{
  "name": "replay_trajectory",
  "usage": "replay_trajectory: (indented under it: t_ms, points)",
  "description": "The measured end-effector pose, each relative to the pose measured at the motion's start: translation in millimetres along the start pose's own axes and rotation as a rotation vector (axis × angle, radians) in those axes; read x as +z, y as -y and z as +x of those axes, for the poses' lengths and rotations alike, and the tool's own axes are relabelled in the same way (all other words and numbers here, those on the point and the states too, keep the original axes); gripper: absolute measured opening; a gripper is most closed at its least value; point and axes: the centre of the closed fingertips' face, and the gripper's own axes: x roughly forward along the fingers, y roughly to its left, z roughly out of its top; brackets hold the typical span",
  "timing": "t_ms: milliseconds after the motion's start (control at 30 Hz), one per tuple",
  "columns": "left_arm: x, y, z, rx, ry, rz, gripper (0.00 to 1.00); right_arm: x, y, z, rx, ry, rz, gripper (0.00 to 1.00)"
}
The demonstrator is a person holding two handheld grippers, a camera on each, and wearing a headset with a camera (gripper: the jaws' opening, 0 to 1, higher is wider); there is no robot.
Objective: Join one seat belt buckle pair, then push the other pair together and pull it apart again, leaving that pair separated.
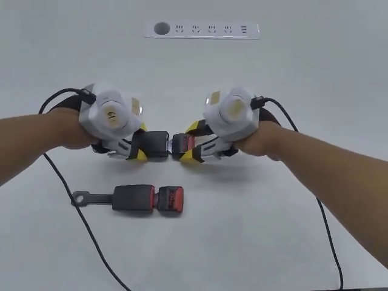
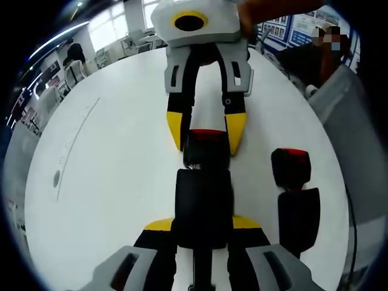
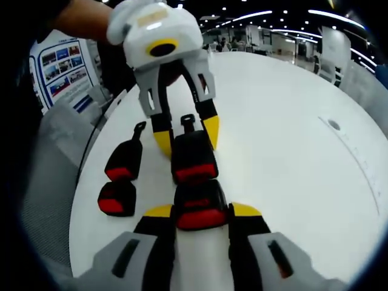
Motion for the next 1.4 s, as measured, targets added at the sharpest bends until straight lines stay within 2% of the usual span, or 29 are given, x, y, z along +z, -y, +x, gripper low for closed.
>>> replay_trajectory:
  t_ms: [400, 933, 1033, 1400]
  points:
    - [-0.8, -0.6, -0.3, -0.018, -0.016, 0.033, 0.33, -1.3, 3.5, 0.0, 0.008, -0.010, -0.015, 0.33]
    - [-0.8, -1.6, -0.3, -0.018, 0.004, 0.026, 0.34, -0.9, 4.9, 0.3, 0.002, -0.013, -0.020, 0.34]
    - [-0.5, -1.7, 0.3, -0.022, -0.011, 0.034, 0.34, -0.5, 4.6, 0.5, 0.003, -0.014, -0.022, 0.34]
    - [0.1, -1.2, 0.9, -0.024, -0.020, 0.042, 0.34, -1.2, 4.4, 0.9, 0.001, -0.016, -0.033, 0.35]
